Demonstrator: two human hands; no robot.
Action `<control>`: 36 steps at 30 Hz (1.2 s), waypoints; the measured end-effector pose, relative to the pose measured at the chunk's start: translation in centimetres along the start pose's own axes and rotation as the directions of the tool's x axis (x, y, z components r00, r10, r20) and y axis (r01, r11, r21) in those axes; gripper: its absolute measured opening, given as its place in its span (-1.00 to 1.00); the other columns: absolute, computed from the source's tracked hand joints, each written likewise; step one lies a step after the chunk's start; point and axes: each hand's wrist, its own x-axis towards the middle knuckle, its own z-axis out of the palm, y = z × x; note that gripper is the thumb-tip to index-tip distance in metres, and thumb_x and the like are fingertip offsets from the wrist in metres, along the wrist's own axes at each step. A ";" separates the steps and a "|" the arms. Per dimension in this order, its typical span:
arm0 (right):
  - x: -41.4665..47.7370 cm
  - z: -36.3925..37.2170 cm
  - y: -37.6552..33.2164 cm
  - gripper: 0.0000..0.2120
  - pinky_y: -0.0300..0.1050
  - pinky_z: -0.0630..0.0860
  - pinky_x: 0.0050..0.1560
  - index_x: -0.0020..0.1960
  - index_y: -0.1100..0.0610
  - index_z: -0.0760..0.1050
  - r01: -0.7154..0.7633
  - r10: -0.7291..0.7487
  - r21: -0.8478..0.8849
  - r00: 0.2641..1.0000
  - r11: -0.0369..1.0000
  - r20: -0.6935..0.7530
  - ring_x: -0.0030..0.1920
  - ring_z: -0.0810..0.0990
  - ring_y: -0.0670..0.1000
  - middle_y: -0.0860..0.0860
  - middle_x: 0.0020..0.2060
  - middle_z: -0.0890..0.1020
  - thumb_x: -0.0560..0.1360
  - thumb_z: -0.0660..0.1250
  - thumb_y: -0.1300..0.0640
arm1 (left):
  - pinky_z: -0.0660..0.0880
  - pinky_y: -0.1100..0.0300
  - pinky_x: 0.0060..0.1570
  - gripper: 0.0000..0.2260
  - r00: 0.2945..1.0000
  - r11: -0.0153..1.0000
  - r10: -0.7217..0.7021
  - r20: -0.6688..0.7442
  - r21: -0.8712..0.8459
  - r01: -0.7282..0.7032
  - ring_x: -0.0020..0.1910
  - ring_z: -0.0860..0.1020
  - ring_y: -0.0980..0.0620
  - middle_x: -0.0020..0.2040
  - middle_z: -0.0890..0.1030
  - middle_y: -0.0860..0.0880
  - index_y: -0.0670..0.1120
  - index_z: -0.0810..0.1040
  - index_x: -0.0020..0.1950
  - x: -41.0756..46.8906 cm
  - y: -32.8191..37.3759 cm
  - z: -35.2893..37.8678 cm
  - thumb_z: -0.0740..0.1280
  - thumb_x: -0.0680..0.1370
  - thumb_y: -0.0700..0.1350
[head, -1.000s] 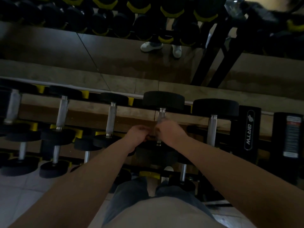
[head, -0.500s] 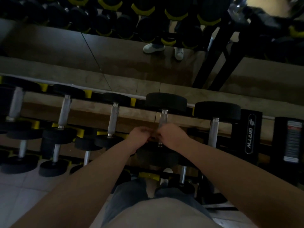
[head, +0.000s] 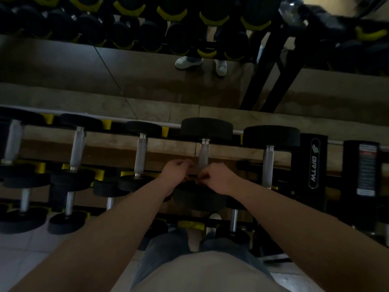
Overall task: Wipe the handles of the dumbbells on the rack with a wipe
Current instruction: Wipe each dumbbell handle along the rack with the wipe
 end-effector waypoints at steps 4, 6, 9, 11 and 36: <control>-1.6 -0.7 1.1 -0.87 -0.17 0.58 0.04 0.05 0.00 0.68 -0.139 0.226 0.485 0.966 0.863 -0.126 -0.02 0.65 -0.08 -0.08 -0.04 0.70 0.52 0.46 0.03 | 0.46 0.13 -0.16 -0.78 0.999 0.999 0.043 -0.023 0.018 -0.043 -0.10 0.52 0.01 -0.01 0.58 -0.03 0.02 0.54 0.26 -0.2 1.3 0.6 0.19 0.67 0.01; -2.5 -1.1 1.8 -0.87 -0.11 0.65 -0.06 0.03 0.01 0.64 -0.171 0.311 0.681 0.946 0.713 -0.088 -0.12 0.67 -0.03 -0.01 -0.10 0.70 0.49 0.50 0.10 | 0.47 0.13 -0.05 -0.79 0.995 0.994 0.097 0.004 0.040 -0.097 0.01 0.53 0.05 0.05 0.59 0.03 0.03 0.56 0.24 -0.6 2.4 1.3 0.24 0.66 0.00; -4.2 -2.1 3.3 -0.76 0.02 0.66 0.08 0.02 0.04 0.61 -0.137 0.342 0.811 0.936 0.568 -0.082 0.01 0.68 0.08 0.08 -0.03 0.67 0.45 0.47 0.32 | 0.45 0.23 -0.02 -0.78 0.980 0.980 0.168 0.109 0.088 -0.178 0.04 0.54 0.16 0.08 0.60 0.10 0.01 0.62 0.23 -1.0 4.1 2.9 0.35 0.61 0.00; -5.4 -2.7 4.7 -0.73 0.00 0.66 0.08 0.05 0.05 0.62 -0.092 0.331 0.833 0.937 0.546 -0.113 0.01 0.67 0.08 0.11 -0.02 0.67 0.45 0.45 0.35 | 0.42 0.36 -0.09 -0.78 0.958 0.955 0.200 0.206 0.178 -0.238 0.00 0.51 0.26 0.03 0.57 0.19 0.01 0.64 0.22 -1.8 5.2 4.3 0.40 0.58 0.00; -10.8 -5.8 16.5 -0.81 -0.04 0.62 0.13 0.11 0.00 0.65 0.009 0.451 0.876 0.855 0.482 -0.258 0.05 0.66 -0.08 -0.07 0.00 0.70 0.50 0.48 0.06 | 0.50 -0.01 0.21 -0.91 0.990 0.993 0.093 0.104 0.069 -0.101 0.07 0.63 -0.01 -0.05 0.72 0.03 0.07 0.67 0.00 -2.2 9.2 19.3 0.42 0.55 0.03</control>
